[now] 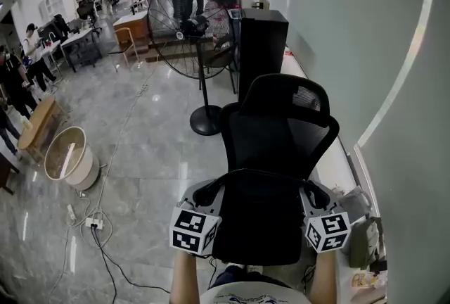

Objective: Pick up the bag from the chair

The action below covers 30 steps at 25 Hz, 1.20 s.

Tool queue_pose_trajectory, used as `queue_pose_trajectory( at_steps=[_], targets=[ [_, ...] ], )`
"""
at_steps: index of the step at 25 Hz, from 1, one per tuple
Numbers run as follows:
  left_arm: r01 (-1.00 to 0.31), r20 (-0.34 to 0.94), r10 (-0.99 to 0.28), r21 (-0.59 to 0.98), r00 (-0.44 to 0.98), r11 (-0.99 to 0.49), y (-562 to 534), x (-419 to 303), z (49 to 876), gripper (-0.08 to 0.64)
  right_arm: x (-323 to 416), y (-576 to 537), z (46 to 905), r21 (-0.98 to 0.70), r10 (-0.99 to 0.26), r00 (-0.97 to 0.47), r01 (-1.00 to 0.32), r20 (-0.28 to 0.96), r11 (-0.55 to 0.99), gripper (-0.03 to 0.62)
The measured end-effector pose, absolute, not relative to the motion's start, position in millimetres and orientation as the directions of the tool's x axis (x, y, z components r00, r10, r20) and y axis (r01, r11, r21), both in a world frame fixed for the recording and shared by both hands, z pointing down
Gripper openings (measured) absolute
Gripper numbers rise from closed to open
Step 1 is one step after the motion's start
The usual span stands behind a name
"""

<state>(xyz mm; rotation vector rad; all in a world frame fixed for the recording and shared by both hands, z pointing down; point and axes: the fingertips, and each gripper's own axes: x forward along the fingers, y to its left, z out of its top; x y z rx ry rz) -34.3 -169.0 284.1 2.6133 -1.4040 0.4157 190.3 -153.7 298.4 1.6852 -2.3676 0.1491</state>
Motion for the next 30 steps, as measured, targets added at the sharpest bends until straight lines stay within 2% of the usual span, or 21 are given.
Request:
queue_pose_trajectory(
  at_steps=[10,30],
  targets=[
    [-0.836,0.252,-0.809,0.004,0.531,-0.548,-158,-35,257,0.057,190,-141,268,0.051,-0.935,-0.296,-0.949,0.194,0.311,0.11],
    [-0.827,0.234,-0.803,0.014,0.548,-0.561,-145,-27,254,0.057,198,-126,265,0.047,-0.941,-0.285,-0.954,0.183,0.298,0.109]
  ],
)
